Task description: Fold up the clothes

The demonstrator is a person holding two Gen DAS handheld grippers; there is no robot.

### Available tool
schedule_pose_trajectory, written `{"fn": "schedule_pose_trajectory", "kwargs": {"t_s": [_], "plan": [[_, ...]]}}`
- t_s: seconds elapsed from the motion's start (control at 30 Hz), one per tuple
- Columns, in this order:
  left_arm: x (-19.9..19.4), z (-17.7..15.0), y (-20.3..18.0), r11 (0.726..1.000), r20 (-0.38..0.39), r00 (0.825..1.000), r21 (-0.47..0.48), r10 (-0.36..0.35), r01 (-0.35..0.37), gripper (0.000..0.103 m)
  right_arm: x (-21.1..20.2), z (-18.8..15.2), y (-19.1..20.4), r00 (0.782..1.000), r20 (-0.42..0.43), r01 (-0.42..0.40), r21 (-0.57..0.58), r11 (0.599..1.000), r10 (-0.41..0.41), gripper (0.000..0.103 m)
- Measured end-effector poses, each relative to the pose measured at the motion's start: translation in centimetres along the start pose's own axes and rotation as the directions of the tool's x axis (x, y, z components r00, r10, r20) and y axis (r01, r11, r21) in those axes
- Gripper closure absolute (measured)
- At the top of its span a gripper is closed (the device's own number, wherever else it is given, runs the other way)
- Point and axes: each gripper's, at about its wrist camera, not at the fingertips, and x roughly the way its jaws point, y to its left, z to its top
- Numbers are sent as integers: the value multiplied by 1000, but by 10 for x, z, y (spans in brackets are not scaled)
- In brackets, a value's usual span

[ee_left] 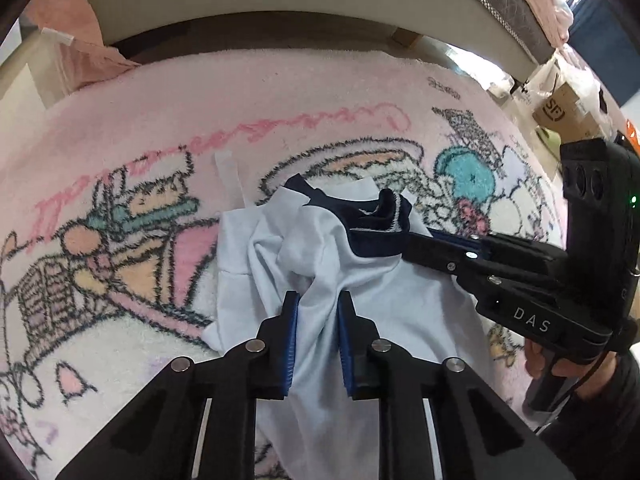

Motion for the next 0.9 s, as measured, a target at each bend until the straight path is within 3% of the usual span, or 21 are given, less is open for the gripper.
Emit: {"fn": "schedule_pose_trajectory", "kwargs": {"t_s": [0.17, 0.3, 0.43, 0.63, 0.67, 0.73, 0.77, 0.8, 0.9], "plan": [[-4, -5, 1, 1000, -17, 1000, 23, 8, -8, 87, 1, 0, 1, 1000, 0, 31, -22, 999, -31, 96], [-12, -5, 3, 1000, -48, 998, 3, -29, 30, 87, 0, 0, -5, 1000, 0, 6, 7, 1000, -6, 96], [-25, 1, -4, 998, -29, 1000, 55, -6, 7, 86, 0, 0, -7, 1000, -1, -13, 31, 999, 13, 96], [-13, 14, 18, 986, -76, 993, -146, -92, 80, 83, 2, 0, -7, 1000, -12, -21, 43, 999, 22, 96], [-10, 15, 21, 979, -76, 991, -181, -109, 94, 80, 2, 0, -7, 1000, -12, -20, 43, 999, 21, 96], [-8, 18, 23, 961, -60, 983, -228, -172, 154, 58, 3, -1, -7, 1000, -16, -17, 40, 999, 18, 96], [-7, 19, 22, 952, -49, 978, -244, -202, 184, 38, 3, -1, -6, 1000, -18, -14, 37, 999, 15, 96], [-9, 21, 21, 948, -31, 976, -249, -213, 199, 24, 4, -1, -5, 1000, -20, -13, 34, 999, 14, 96], [-13, 27, 18, 951, 16, 982, -248, -187, 185, 23, 3, -1, -5, 1000, -21, -13, 28, 1000, 13, 96]]}}
